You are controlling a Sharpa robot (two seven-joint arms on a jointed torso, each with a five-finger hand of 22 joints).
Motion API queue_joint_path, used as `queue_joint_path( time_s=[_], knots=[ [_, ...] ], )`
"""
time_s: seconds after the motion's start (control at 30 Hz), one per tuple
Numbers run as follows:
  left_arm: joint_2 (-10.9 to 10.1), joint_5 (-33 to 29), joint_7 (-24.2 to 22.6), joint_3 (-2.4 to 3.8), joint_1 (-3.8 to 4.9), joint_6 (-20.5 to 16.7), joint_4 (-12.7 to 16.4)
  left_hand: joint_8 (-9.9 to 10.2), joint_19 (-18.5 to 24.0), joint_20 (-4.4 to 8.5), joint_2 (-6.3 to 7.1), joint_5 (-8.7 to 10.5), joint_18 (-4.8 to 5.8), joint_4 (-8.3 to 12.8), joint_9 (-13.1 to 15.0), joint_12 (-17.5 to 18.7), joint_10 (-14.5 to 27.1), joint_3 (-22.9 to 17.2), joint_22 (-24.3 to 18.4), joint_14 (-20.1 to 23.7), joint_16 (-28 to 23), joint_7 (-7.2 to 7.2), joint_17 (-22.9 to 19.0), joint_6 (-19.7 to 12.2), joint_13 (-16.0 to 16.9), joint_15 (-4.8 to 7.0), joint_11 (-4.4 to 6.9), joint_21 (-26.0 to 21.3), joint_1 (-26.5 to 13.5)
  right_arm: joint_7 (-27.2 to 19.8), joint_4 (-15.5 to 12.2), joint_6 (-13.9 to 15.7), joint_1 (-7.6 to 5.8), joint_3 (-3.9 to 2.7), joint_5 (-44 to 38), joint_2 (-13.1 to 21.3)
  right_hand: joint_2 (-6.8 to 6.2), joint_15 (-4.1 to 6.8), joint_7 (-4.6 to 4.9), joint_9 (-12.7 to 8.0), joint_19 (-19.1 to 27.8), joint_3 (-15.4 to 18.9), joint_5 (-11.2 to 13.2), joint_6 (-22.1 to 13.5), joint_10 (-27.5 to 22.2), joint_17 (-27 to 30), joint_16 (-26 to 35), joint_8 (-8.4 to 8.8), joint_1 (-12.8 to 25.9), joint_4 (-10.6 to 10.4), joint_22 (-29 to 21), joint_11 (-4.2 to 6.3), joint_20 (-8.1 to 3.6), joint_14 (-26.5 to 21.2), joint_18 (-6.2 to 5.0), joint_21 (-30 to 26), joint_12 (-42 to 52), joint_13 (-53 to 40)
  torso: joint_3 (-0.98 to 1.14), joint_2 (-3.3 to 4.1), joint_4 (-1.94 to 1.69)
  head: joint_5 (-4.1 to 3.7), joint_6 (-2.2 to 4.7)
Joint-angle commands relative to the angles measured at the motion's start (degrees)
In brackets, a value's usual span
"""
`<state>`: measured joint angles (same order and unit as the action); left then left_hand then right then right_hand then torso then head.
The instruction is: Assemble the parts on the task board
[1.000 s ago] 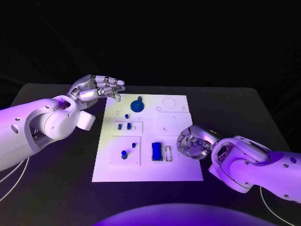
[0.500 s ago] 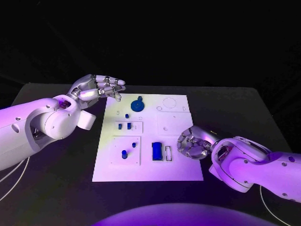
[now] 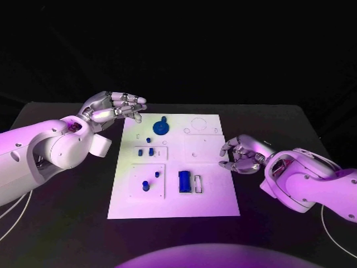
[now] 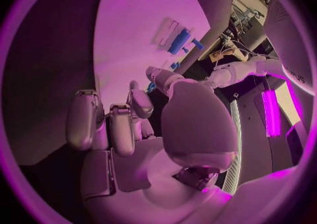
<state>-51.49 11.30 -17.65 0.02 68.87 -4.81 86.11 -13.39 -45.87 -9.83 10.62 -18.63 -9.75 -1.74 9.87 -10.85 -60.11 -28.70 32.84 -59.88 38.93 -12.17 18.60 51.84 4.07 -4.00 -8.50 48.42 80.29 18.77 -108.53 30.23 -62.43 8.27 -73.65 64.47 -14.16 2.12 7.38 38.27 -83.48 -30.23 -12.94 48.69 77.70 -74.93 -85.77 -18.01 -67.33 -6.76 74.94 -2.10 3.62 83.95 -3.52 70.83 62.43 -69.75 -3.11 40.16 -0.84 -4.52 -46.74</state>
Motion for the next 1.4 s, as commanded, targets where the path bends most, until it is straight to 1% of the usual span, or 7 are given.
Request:
queue_joint_path(
  time_s=[0.03, 0.27, 0.43, 0.77, 1.03, 1.2, 1.4],
  knots=[
    [0.2, -0.2, -0.3, 0.03, 0.02, 0.8, 0.1, -0.2, 0.3, 0.1, -0.56, -0.24, -0.65, 0.4, -0.1, -0.3, 0.3, 0.0, 0.1, 0.1, -0.2, -0.14, 0.1, 0.1, 0.0, -0.27, -0.02, 0.2, 0.1, -6.0, 0.9, -1.5, -1.06, -0.01, 1.6, 1.3, -0.59, -0.68, 0.27, -1.2, 0.1, 2.4, -0.5, -1.0, -0.3, -3.5, 0.0, 1.84, 1.2, -0.8, 10.2, -0.59, 0.73, 3.7, -0.06, -0.4, -0.3, 0.2, -0.07, -0.06, -0.02, -0.54, 0.11],
    [0.4, -0.2, -0.3, 0.02, 0.02, 0.8, 0.0, -0.2, 0.3, 0.1, -0.56, -0.24, -0.65, 0.4, -0.1, -0.3, 0.3, 0.0, 0.1, 0.1, -0.2, -0.14, 0.1, 0.1, 0.0, -0.27, -0.02, 0.2, 0.1, -9.0, 2.5, -5.6, -2.89, 0.0, 2.4, 4.3, -0.88, -1.9, 1.87, -5.2, 0.2, 9.3, -1.8, -5.3, -1.2, -3.7, -0.1, 6.65, 0.5, -2.8, 10.2, -2.01, 1.84, 3.7, -0.09, -0.6, -0.5, 0.5, -0.08, -0.09, -0.04, -1.39, 0.26],
    [0.6, -0.2, -0.4, 0.02, 0.02, 0.8, -0.1, -0.2, 0.4, 0.11, -0.57, -0.23, -0.65, 0.5, -0.1, -0.3, 0.3, 0.0, 0.2, 0.0, -0.3, -0.14, 0.2, 0.1, 0.0, -0.27, -0.02, 0.3, 0.1, -9.0, 2.6, -8.4, -3.27, 0.02, 0.3, 5.9, 4.77, -2.83, 2.71, -10.1, 0.5, 30.3, 0.1, -5.7, -2.5, -3.5, 0.0, 8.99, -8.8, -8.8, 10.0, -2.83, 2.64, 3.5, -0.29, -1.2, -0.8, 1.7, -0.04, -0.11, 0.16, -1.74, 0.41],
    [0.9, -0.2, -0.4, 0.01, 0.02, 0.8, -0.3, -0.2, 0.4, 0.11, -0.57, -0.23, -0.65, 0.5, -0.1, -0.3, 0.3, 0.0, 0.2, 0.0, -0.3, -0.14, 0.2, 0.1, 0.0, -0.27, -0.02, 0.3, 0.1, -7.1, 3.5, -13.9, -3.41, 0.19, -7.0, 9.7, 8.7, -1.36, 0.88, -11.9, 0.2, 31.9, 1.0, 1.7, -2.1, -3.4, 0.1, 6.95, -16.6, -9.2, 10.2, -1.2, 1.77, 3.5, -0.17, -0.6, -0.6, 2.3, -0.12, -0.24, 0.13, -3.31, 0.2],
    [1.0, -0.2, -0.4, -0.02, -0.01, 0.8, -0.4, -0.2, 0.4, 0.11, -0.58, -0.23, -0.65, 0.5, -0.1, -0.3, 0.3, 0.0, 0.2, 0.0, -0.3, -0.14, 0.2, 0.1, 0.0, -0.26, -0.02, 0.3, 0.2, -6.5, 2.8, -16.3, -3.13, 0.8, -10.8, 11.1, 9.17, -0.81, 0.28, -13.3, 0.1, 31.5, 3.1, 4.8, -1.2, -3.2, 0.3, 6.8, -18.9, -9.3, 10.2, -0.61, 1.18, 3.5, -0.12, -0.6, 0.2, 1.8, 0.07, -0.35, 0.46, -4.09, -0.18],
    [1.1, -0.2, -0.5, -0.04, -0.04, 0.9, -0.4, -0.2, 0.4, 0.11, -0.59, -0.23, -0.65, 0.5, -0.1, -0.3, 0.3, 0.0, 0.2, 0.0, -0.3, -0.12, 0.2, 0.1, 0.0, -0.26, -0.01, 0.4, 0.2, -3.9, 3.1, -12.8, -3.08, 0.94, -13.0, 11.5, 9.67, -0.73, 0.26, -14.1, 0.1, 31.1, 4.9, 5.1, -1.0, -3.4, 0.2, 7.1, -19.1, -9.5, 10.2, -0.57, 1.06, 3.6, -0.1, -0.5, 0.5, 1.7, -0.06, -0.4, 0.4, -6.81, -0.27],
    [1.1, -0.2, -0.5, -0.07, -0.13, 1.0, -0.4, -0.2, 0.4, 0.11, -0.59, -0.23, -0.65, 0.5, -0.1, -0.3, 0.3, 0.0, 0.2, 0.0, -0.3, -0.12, 0.2, 0.1, 0.0, -0.26, -0.01, 0.4, 0.2, -1.7, 5.2, -7.1, -3.17, 0.99, -12.0, 12.0, 9.32, -1.04, 0.68, -15.3, 0.1, 31.9, 6.4, 3.8, -0.8, -3.4, 0.3, 8.16, -17.4, -9.8, 10.2, -0.98, 1.23, 3.6, -0.12, -0.8, 1.1, 1.3, -0.08, -0.38, 0.23, -12.42, -0.19]
  ],
)
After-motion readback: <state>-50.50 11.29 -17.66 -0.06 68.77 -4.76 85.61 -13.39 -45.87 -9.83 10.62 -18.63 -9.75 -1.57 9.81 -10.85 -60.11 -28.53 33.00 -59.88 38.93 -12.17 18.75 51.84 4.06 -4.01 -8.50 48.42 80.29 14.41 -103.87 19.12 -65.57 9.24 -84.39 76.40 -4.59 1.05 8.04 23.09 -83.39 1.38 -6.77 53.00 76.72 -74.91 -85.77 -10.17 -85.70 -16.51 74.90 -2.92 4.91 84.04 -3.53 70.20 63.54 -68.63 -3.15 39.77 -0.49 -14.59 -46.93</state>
